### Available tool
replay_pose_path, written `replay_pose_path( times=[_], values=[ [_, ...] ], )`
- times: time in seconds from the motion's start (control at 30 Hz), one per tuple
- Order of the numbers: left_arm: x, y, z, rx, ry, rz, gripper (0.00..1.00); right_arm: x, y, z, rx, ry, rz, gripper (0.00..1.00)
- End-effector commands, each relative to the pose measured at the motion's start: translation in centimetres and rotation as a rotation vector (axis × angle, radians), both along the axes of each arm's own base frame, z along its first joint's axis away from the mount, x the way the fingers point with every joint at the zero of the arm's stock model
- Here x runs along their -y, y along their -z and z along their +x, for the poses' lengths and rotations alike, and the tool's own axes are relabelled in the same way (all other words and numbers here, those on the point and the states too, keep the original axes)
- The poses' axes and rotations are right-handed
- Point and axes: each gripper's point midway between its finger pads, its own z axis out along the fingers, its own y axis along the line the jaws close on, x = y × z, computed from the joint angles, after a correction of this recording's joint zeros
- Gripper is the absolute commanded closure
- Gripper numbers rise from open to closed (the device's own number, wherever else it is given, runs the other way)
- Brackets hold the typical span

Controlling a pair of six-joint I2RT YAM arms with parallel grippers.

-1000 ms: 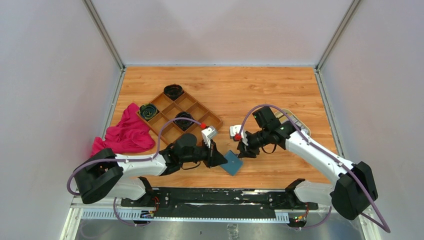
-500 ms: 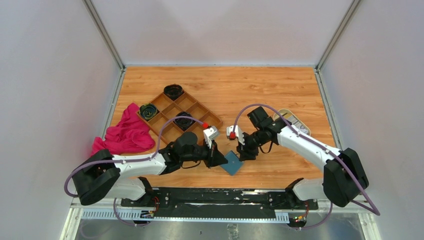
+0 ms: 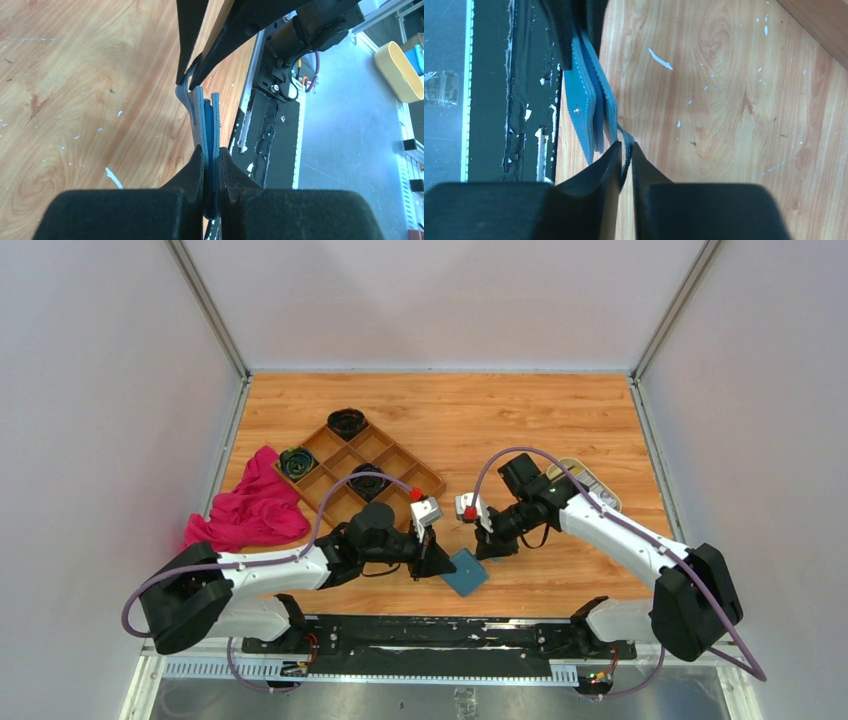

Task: Put the credit cards into the card holder
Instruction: Open the card holder at the center of the board.

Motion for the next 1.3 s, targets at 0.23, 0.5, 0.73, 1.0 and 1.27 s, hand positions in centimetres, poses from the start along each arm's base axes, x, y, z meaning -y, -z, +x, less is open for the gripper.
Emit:
replay_pose_path(
  times=[0.23,0.5,0.73,1.0,1.27],
  values=[
    [0.1,-1.4,1.2,0.084,-0.050,-0.026,0.95,-0.4,-2.6,-1.1,-0.025,-0.042,0.053,1.00],
    [-2.9,-2.9,3.3,0.122,-0.280,-0.081,0.53,0.6,-2.7,0.8,-0.022,0.057,0.001,1.00],
    [-7.3,-5.6,4.3,0.163,-0.499,-0.233,0.16,1.9,-3.3,2.5,-0.039,0.158,0.003,1.00],
    [-9.6,-7.4,3.6,0.030,-0.596,-0.427,0.00,2.5,-3.8,3.8,-0.102,0.255,0.028,1.00],
    [-8.1,-6.0,3.2,0.009,-0.529,-0.341,0.00,3.3,-3.2,5.0,-0.178,0.354,0.013,1.00]
  ],
)
